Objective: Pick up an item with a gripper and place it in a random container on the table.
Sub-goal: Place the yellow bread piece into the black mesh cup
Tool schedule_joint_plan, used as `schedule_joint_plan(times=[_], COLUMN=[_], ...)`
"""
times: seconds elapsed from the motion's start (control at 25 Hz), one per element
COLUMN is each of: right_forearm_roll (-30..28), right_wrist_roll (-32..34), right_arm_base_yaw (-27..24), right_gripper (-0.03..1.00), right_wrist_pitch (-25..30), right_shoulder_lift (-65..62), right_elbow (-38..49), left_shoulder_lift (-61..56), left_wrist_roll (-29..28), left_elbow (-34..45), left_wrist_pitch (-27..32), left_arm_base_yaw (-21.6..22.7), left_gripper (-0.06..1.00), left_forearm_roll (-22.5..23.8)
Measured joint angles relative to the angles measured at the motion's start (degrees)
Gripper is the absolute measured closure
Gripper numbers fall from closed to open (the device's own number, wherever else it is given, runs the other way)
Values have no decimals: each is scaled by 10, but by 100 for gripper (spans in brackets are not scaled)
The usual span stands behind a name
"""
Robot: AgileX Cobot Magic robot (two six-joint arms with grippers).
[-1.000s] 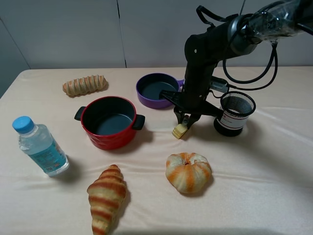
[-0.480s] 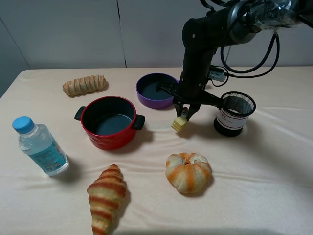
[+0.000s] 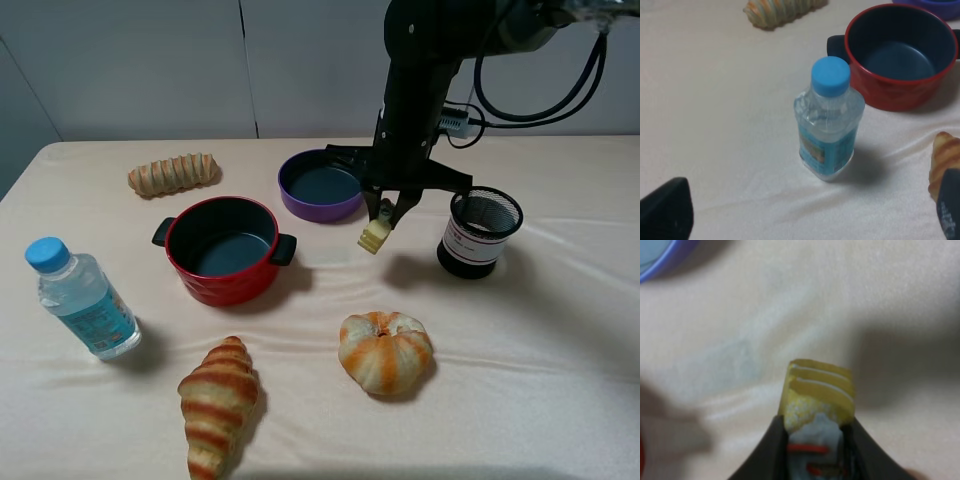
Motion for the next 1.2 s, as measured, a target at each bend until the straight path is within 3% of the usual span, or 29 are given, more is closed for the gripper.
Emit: schedule_joint_plan(times=[0.44, 0.76, 1.2], right_forearm_roll=[-32, -89, -99], right_wrist_roll=[-69, -111, -171], right_arm_base_yaw=[0, 0, -40], right_gripper=[82, 82, 82], right_wrist_pitch=[82, 85, 87], right_shoulder_lift=[-55, -94, -96], right_elbow=[-22, -22, -22], left_shoulder_lift=[0, 0, 0], left_wrist_roll=[0, 0, 0], left_elbow=[0, 0, 0], left_wrist_pitch=[0, 0, 0], left_arm_base_yaw=[0, 0, 0], left_gripper=[-4, -4, -4], left_forearm_roll=[0, 0, 0])
